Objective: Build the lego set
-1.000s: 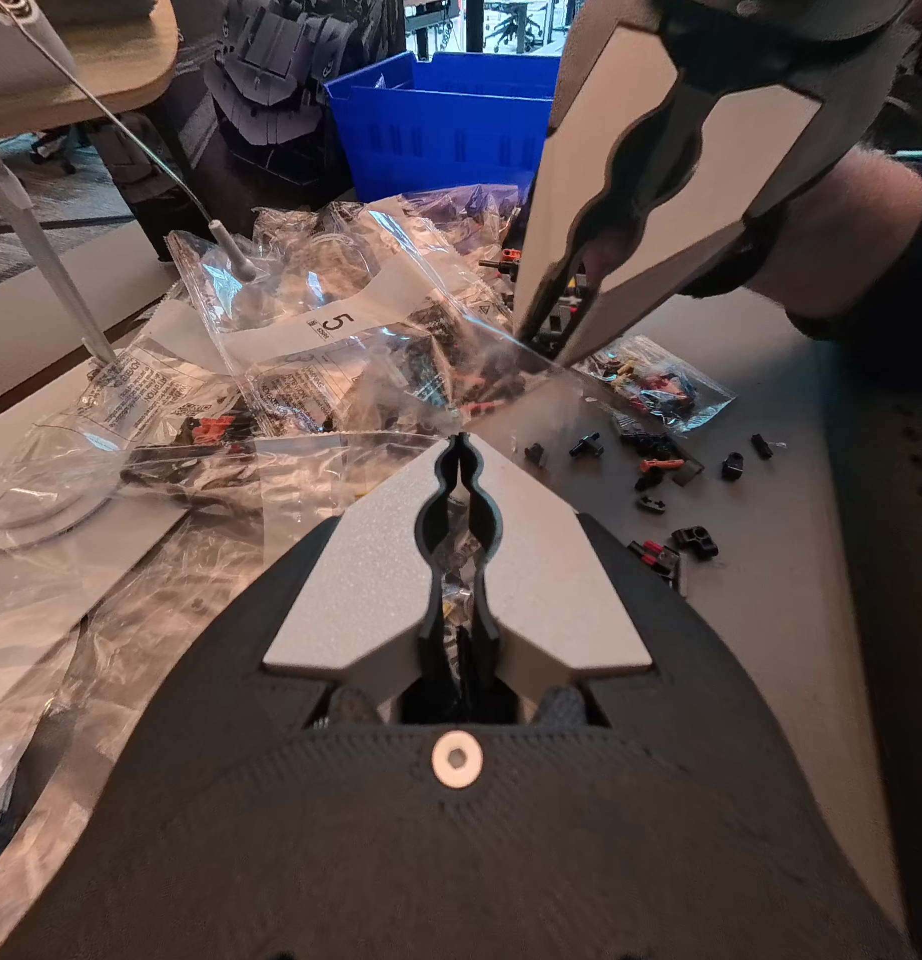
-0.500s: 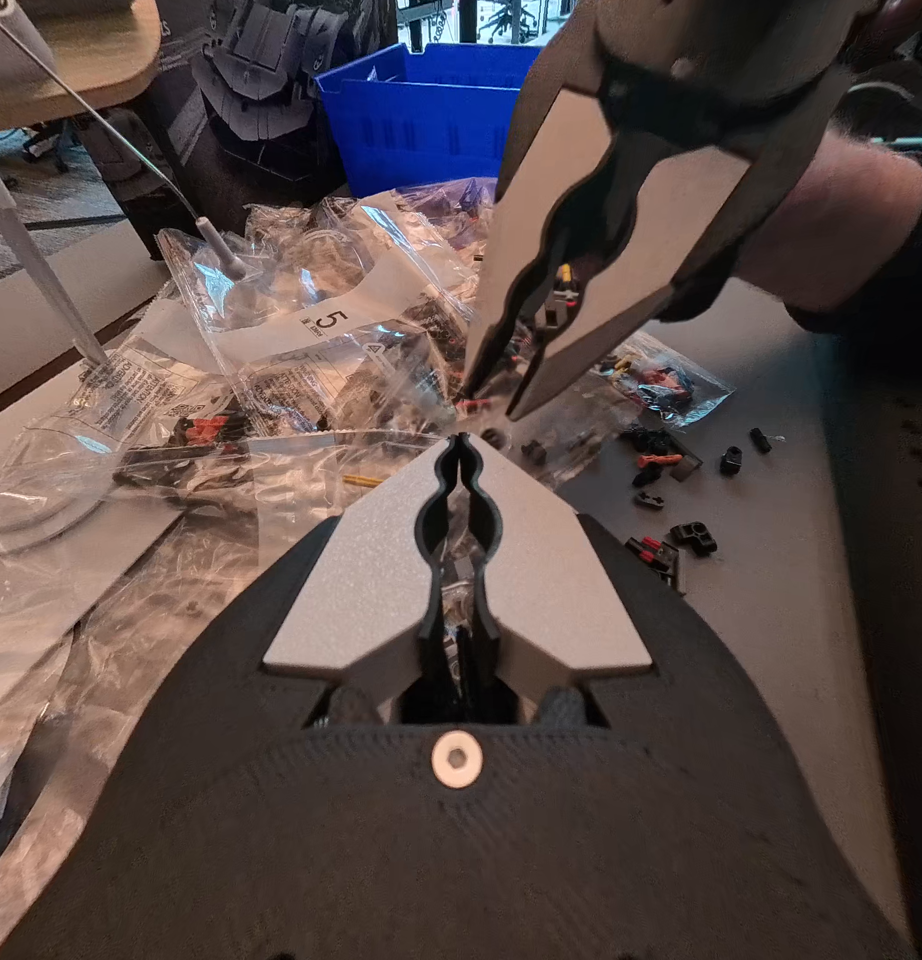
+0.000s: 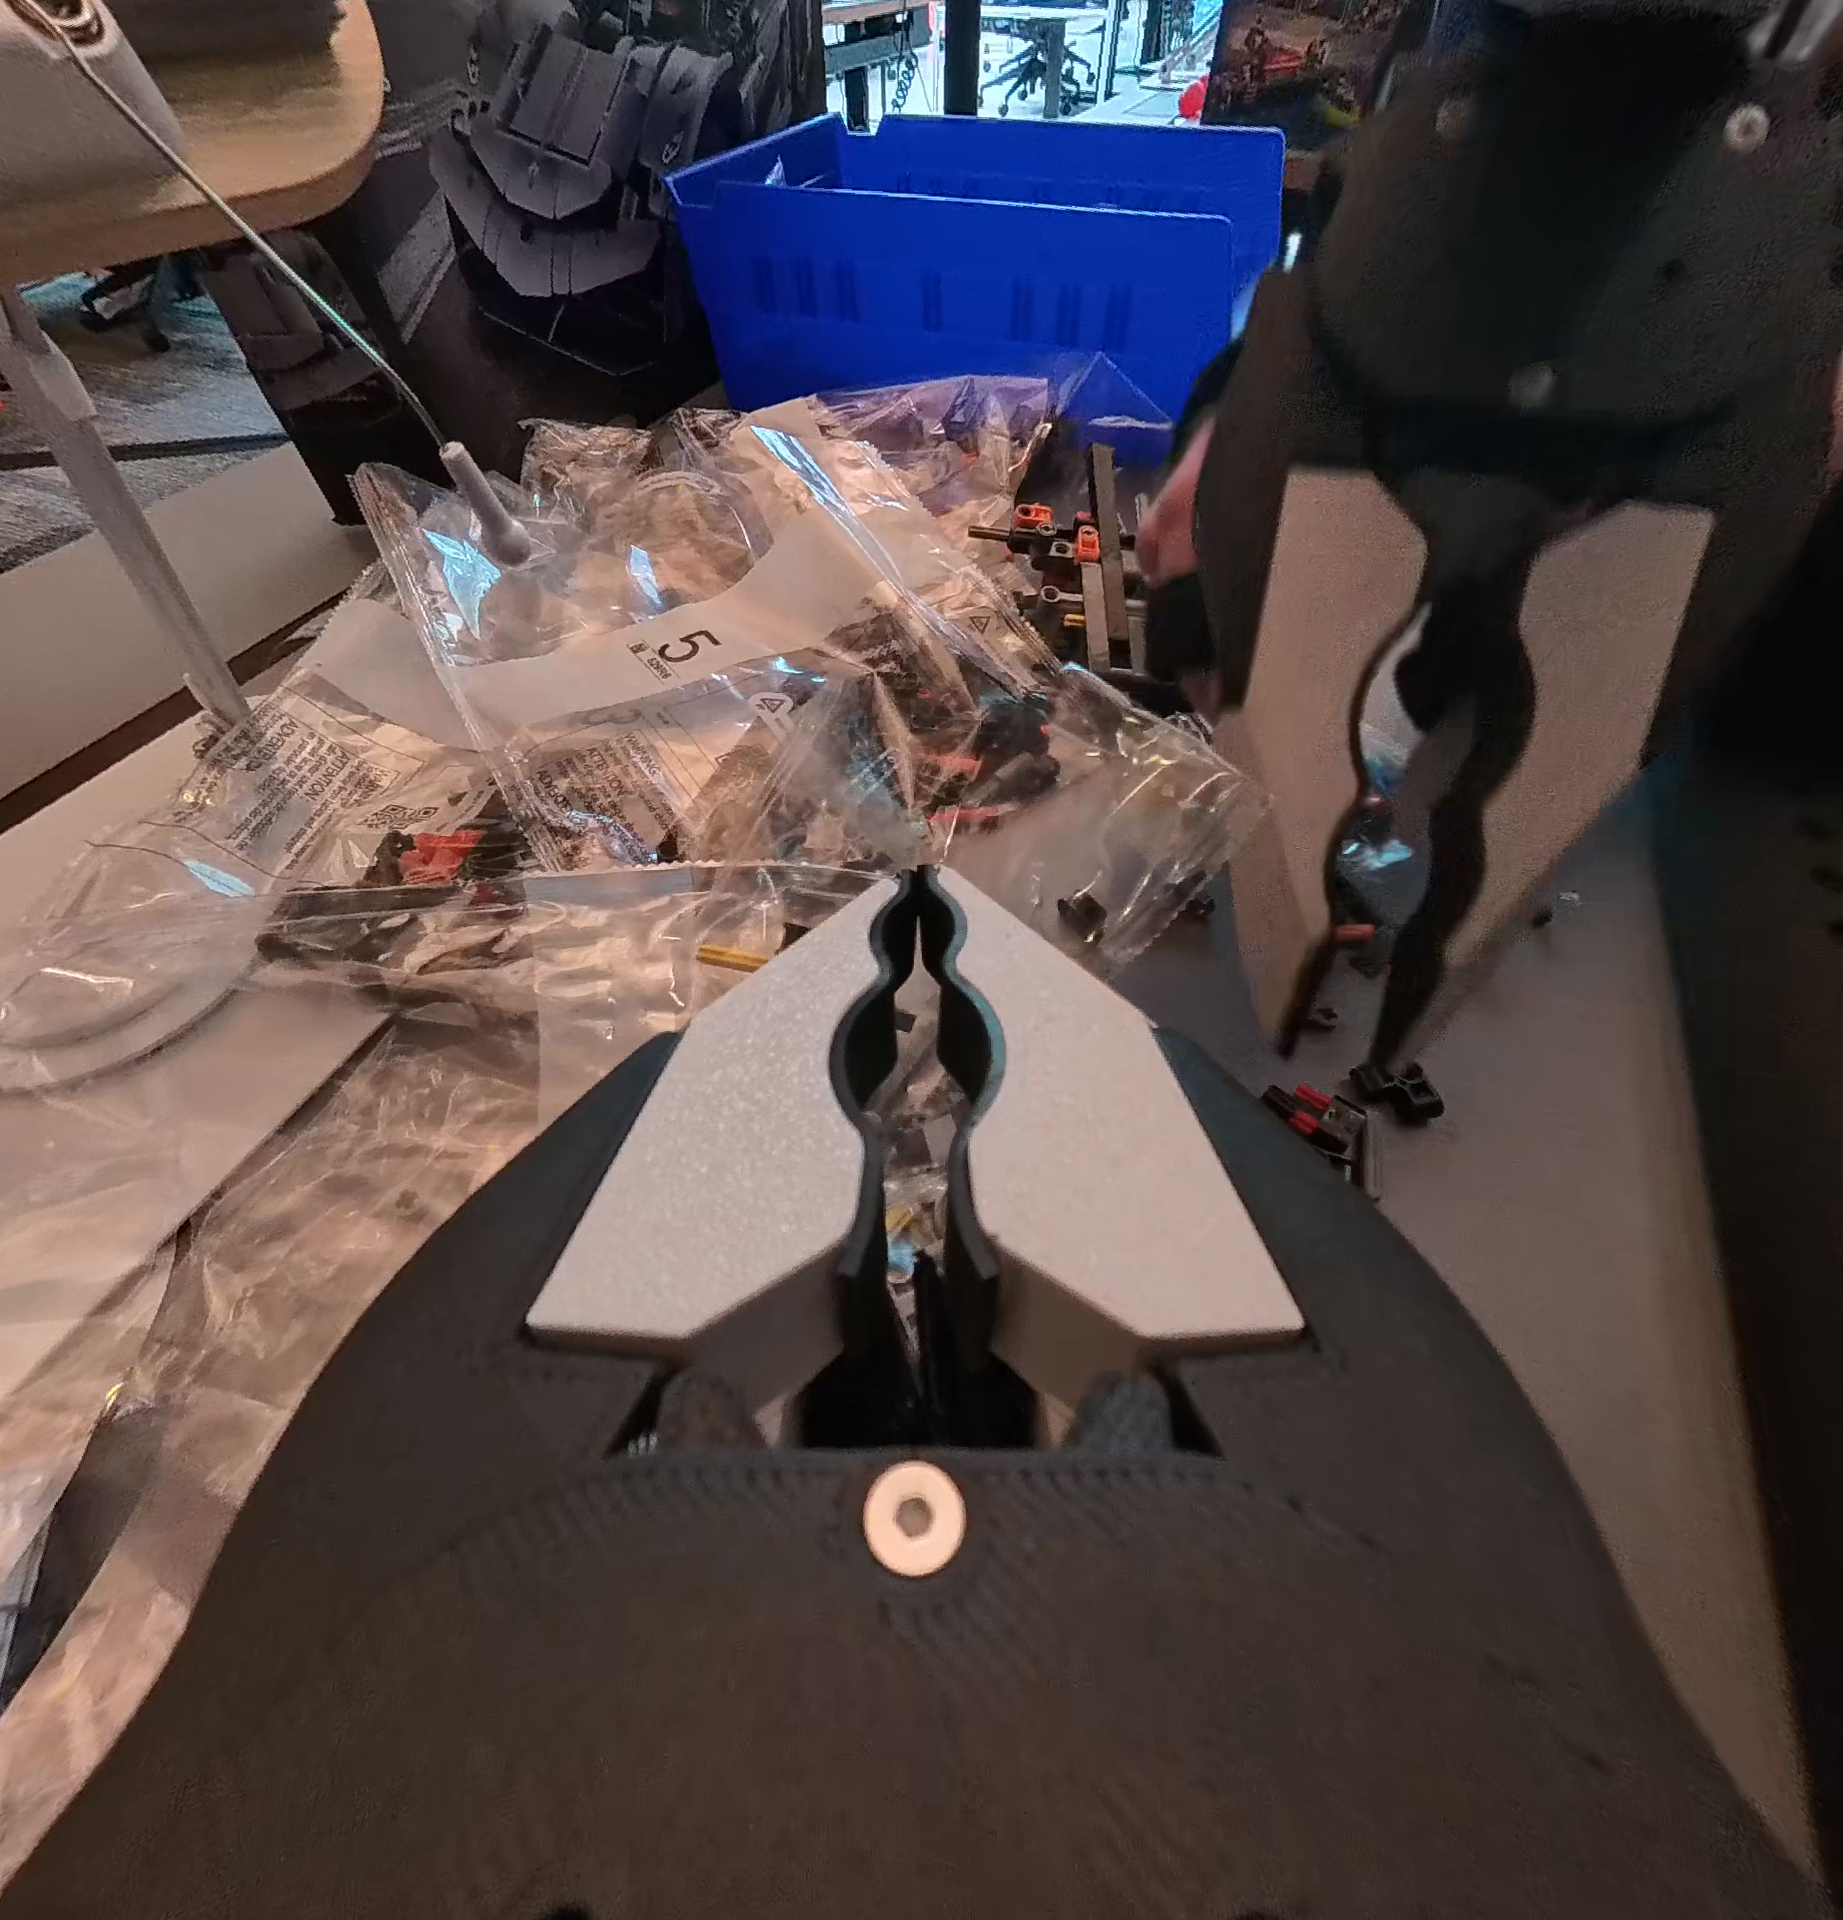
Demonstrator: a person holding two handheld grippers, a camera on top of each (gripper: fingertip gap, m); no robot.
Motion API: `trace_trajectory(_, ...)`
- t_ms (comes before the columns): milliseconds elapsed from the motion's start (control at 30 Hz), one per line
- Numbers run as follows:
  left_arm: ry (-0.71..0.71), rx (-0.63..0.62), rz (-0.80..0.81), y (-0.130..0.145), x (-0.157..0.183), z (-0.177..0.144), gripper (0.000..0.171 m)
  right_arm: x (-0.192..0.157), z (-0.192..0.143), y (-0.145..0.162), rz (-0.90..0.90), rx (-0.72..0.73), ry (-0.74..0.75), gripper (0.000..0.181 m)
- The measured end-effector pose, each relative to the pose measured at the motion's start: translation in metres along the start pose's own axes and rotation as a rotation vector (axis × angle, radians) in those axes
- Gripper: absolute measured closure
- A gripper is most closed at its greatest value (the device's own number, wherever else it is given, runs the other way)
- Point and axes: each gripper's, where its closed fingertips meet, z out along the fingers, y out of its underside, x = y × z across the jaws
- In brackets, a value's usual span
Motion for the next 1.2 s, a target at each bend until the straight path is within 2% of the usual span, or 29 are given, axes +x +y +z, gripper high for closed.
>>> trace_trajectory(167,-0.002,0.002,-0.001,0.000,-0.001,-0.001,0.171,-0.006,0.030,0.009,-0.006,-0.099,-0.039,0.163)
trace_trajectory(333,0.001,-0.004,0.002,0.001,0.000,0.000,0.171,-0.007,0.040,0.018,-0.004,-0.152,-0.047,0.163)
trace_trajectory(500,-0.001,-0.003,0.002,0.000,0.000,0.000,0.171,-0.007,0.039,0.021,-0.004,-0.170,-0.042,0.175)
trace_trajectory(767,-0.002,-0.003,0.002,0.000,-0.001,0.000,0.171,-0.001,0.034,0.023,-0.002,-0.176,-0.006,0.180)
trace_trajectory(1000,-0.002,-0.003,0.003,0.000,-0.001,0.000,0.171,-0.005,0.036,0.015,-0.018,-0.145,-0.017,0.169)
trace_trajectory(1200,-0.001,-0.004,0.003,0.001,0.000,0.000,0.171,-0.016,0.042,0.010,-0.052,-0.138,-0.056,0.168)
